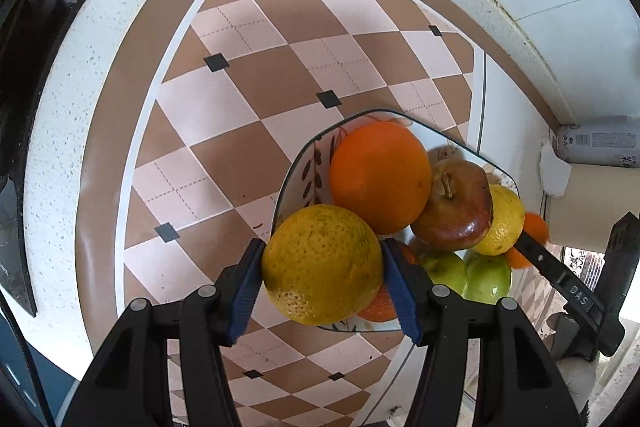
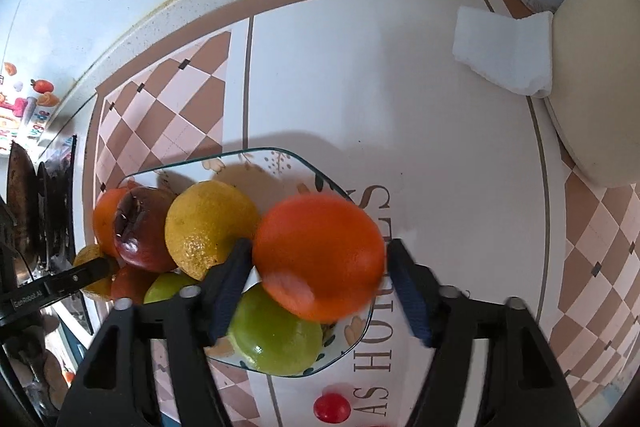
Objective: Organize fruits
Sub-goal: 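Carry both fruits onto the plate and open both tools, then lift both open tools away from the plate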
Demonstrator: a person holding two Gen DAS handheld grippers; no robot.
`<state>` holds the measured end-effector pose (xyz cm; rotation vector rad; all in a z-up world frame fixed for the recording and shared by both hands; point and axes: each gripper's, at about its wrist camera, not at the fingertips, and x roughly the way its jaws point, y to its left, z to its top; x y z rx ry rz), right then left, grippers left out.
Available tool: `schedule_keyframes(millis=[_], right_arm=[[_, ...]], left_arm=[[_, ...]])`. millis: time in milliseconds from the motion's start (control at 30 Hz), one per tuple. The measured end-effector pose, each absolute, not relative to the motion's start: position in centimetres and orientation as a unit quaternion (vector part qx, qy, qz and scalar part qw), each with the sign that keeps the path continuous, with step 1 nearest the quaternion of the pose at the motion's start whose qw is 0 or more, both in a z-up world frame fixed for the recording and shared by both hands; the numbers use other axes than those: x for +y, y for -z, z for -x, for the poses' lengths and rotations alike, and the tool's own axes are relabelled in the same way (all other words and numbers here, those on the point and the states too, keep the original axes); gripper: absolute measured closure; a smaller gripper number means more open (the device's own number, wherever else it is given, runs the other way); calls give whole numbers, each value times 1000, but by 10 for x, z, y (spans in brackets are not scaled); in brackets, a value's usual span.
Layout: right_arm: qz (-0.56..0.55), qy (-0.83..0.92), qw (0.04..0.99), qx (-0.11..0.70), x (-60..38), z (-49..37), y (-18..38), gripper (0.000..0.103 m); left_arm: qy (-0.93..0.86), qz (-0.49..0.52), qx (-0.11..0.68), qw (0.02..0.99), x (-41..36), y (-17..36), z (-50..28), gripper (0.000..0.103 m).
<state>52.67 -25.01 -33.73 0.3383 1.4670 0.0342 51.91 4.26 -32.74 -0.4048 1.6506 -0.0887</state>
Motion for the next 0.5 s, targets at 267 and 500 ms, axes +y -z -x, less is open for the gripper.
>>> schedule_keyframes(millis=[267, 500], right_arm=[[-140, -11, 742, 655, -249, -514, 316, 19], [-71, 17, 774, 629, -231, -482, 280, 11]], left_arm=[[48, 174, 718, 672, 43, 313, -518, 18], [32, 125, 695, 707, 39, 288, -506, 9]])
